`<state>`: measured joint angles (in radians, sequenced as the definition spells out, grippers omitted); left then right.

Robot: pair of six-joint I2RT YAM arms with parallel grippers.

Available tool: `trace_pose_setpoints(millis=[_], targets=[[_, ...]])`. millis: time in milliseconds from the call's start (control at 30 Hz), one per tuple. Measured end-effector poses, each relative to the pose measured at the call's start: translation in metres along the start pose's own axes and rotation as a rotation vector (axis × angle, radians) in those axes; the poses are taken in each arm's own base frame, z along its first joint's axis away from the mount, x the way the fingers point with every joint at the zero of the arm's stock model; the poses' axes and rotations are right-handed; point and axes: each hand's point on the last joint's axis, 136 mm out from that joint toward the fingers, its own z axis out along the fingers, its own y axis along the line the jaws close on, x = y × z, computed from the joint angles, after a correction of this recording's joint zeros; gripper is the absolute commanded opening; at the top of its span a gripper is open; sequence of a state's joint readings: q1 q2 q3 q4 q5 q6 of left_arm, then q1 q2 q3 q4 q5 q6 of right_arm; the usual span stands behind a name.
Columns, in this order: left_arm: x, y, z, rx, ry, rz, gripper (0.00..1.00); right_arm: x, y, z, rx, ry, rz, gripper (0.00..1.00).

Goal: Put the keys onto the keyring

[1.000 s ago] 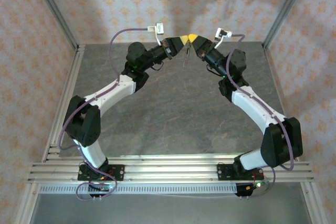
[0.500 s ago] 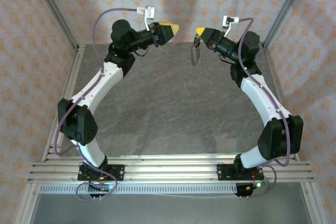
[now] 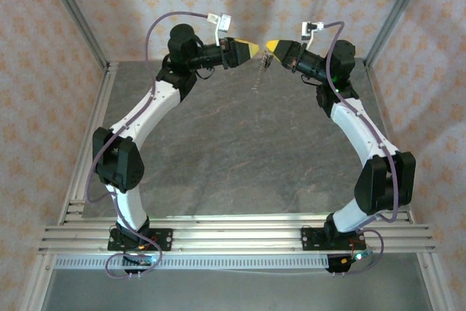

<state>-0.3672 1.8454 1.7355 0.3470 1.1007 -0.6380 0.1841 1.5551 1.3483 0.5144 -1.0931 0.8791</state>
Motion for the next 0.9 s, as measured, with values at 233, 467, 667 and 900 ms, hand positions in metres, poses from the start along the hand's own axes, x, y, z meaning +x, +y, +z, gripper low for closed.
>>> trace_pose_setpoints(millis=[233, 467, 667, 900], targets=[[0.002, -0.013, 0.011, 0.036, 0.020, 0.004, 0.41, 0.000, 0.002, 0.000, -0.011, 0.002, 0.007, 0.00], [-0.002, -0.012, 0.013, 0.041, 0.019, 0.010, 0.37, -0.002, 0.004, 0.000, -0.017, -0.002, 0.001, 0.00], [-0.001, -0.008, 0.015, 0.039, 0.021, 0.006, 0.36, -0.002, 0.004, 0.000, -0.016, -0.003, 0.001, 0.00], [-0.001, -0.009, 0.015, 0.039, 0.021, 0.006, 0.37, -0.002, 0.004, 0.000, -0.016, -0.003, 0.000, 0.00]])
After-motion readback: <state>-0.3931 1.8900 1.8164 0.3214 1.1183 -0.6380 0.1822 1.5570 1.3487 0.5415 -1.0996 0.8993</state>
